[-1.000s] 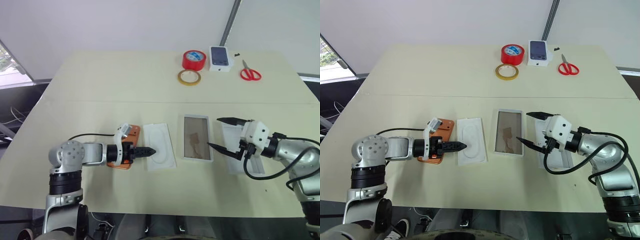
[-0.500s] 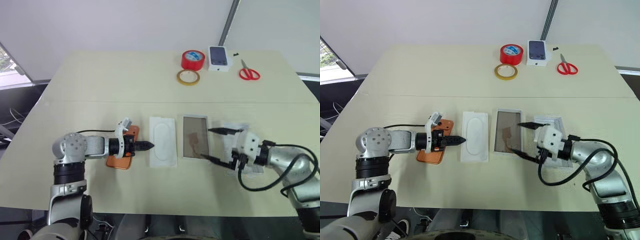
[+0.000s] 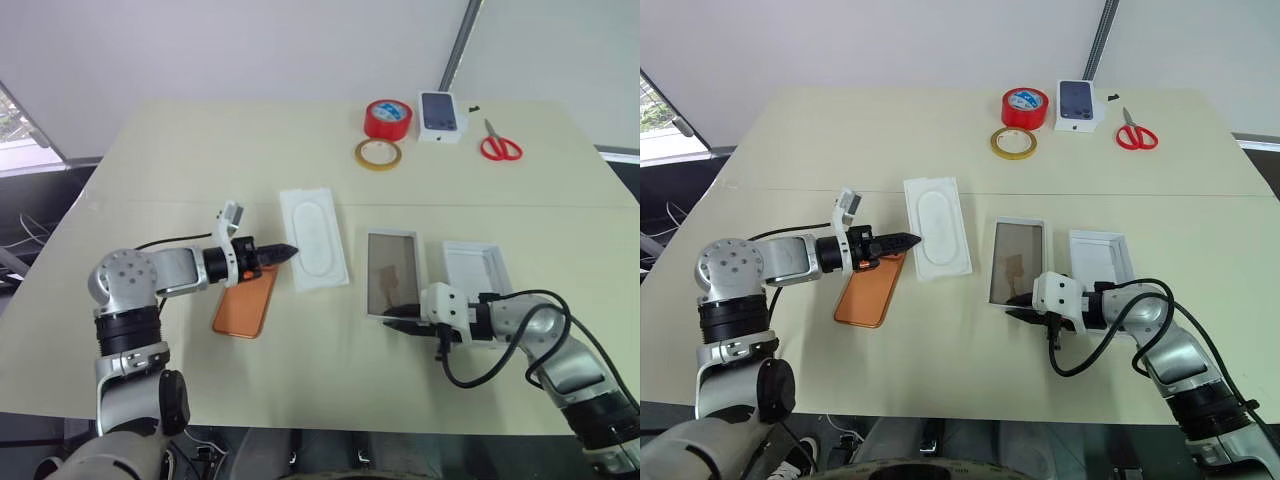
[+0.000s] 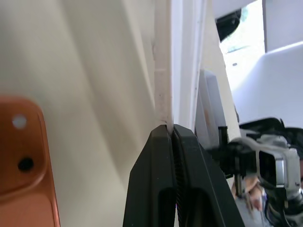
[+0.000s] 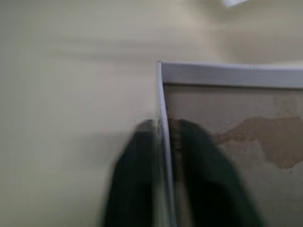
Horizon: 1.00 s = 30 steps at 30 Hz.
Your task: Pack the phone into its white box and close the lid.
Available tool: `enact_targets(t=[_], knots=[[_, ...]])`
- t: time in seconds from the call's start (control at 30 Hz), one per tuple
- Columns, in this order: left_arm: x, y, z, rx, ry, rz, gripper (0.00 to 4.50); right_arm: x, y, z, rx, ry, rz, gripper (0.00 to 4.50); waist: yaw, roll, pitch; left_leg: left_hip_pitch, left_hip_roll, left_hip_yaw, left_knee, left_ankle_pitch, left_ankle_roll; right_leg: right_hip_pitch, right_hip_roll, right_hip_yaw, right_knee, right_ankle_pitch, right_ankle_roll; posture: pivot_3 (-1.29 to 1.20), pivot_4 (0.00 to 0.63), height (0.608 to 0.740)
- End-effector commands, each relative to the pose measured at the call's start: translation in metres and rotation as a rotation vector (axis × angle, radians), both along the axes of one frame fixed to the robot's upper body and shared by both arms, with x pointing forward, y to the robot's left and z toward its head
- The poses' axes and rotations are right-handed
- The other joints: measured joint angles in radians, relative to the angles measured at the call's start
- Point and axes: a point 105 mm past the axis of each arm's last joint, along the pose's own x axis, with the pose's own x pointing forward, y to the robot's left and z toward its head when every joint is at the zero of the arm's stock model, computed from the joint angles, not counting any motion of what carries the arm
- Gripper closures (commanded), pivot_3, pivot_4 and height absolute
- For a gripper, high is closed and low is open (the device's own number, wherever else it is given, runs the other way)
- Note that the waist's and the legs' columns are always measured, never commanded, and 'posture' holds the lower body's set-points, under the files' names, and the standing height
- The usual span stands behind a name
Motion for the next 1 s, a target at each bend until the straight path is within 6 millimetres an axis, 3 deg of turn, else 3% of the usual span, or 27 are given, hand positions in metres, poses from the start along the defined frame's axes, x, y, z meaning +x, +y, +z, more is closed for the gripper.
enact_targets(t=[0.03, 0.27, 0.43, 0.53, 0.57, 0.67, 0.83, 1.0], knots=[[0.004, 0.001, 0.016, -0.029, -0.054, 0.021, 4.50, 0.002, 0.011, 0.015, 0.061, -0.027, 0.044, 4.45, -0.002, 0.000, 0.000, 0.000, 0.000, 0.000, 0.000, 0.000, 0.000, 0.000, 0.000, 0.000, 0.000, 0.000, 0.000, 0.00, 0.150, 0.740], [0.005, -0.020, 0.029, -0.081, -0.049, -0.033, 4.50, 0.006, 0.042, 0.019, 0.109, -0.081, 0.096, 4.45, -0.001, -0.001, 0.000, 0.000, 0.000, 0.000, 0.000, 0.000, -0.001, 0.000, 0.000, 0.000, 0.001, 0.000, 0.000, 0.00, 0.150, 0.740], [-0.002, -0.032, 0.027, -0.078, -0.040, -0.094, 4.50, 0.003, 0.039, 0.020, 0.126, -0.051, 0.095, 4.45, -0.001, -0.001, 0.001, 0.000, -0.001, 0.000, 0.000, 0.000, -0.001, -0.001, 0.000, 0.000, 0.001, 0.000, 0.000, 0.00, 0.150, 0.740], [-0.003, -0.038, 0.023, -0.073, -0.028, -0.110, 4.50, 0.001, 0.035, 0.025, 0.132, -0.068, 0.091, 3.54, -0.001, -0.001, 0.001, 0.000, -0.001, 0.000, 0.000, 0.000, -0.001, -0.001, 0.000, 0.000, 0.001, 0.000, 0.000, 0.00, 0.150, 0.740], [-0.003, -0.040, 0.022, -0.073, -0.022, -0.117, 4.50, 0.000, 0.033, 0.030, 0.147, -0.079, 0.081, 3.02, -0.001, -0.001, 0.001, 0.000, -0.001, 0.000, 0.000, 0.000, -0.001, -0.001, 0.000, 0.000, 0.001, 0.000, 0.000, 0.00, 0.150, 0.740], [-0.003, -0.047, 0.020, -0.075, -0.017, -0.134, 4.50, -0.003, 0.019, 0.045, 0.204, -0.087, 0.019, 1.53, 0.000, -0.001, 0.001, 0.000, -0.001, 0.000, 0.000, 0.000, -0.001, -0.001, 0.000, 0.000, 0.001, 0.000, 0.000, 0.00, 0.150, 0.740], [-0.003, -0.058, 0.013, -0.071, 0.002, -0.169, 4.50, -0.007, -0.019, 0.047, 0.175, -0.070, -0.111, 1.53, 0.001, -0.002, 0.001, 0.000, -0.001, 0.000, 0.000, 0.000, -0.001, 0.000, 0.000, 0.000, 0.000, 0.000, 0.000, 0.00, 0.150, 0.740], [-0.007, -0.069, -0.003, -0.026, 0.030, -0.211, 4.50, 0.000, -0.060, 0.045, 0.072, -0.129, -0.242, 1.53, -0.003, -0.002, 0.001, 0.000, -0.001, 0.000, 0.000, 0.000, -0.001, 0.000, 0.000, 0.000, 0.000, 0.000, 0.000, 0.00, 0.150, 0.740]])
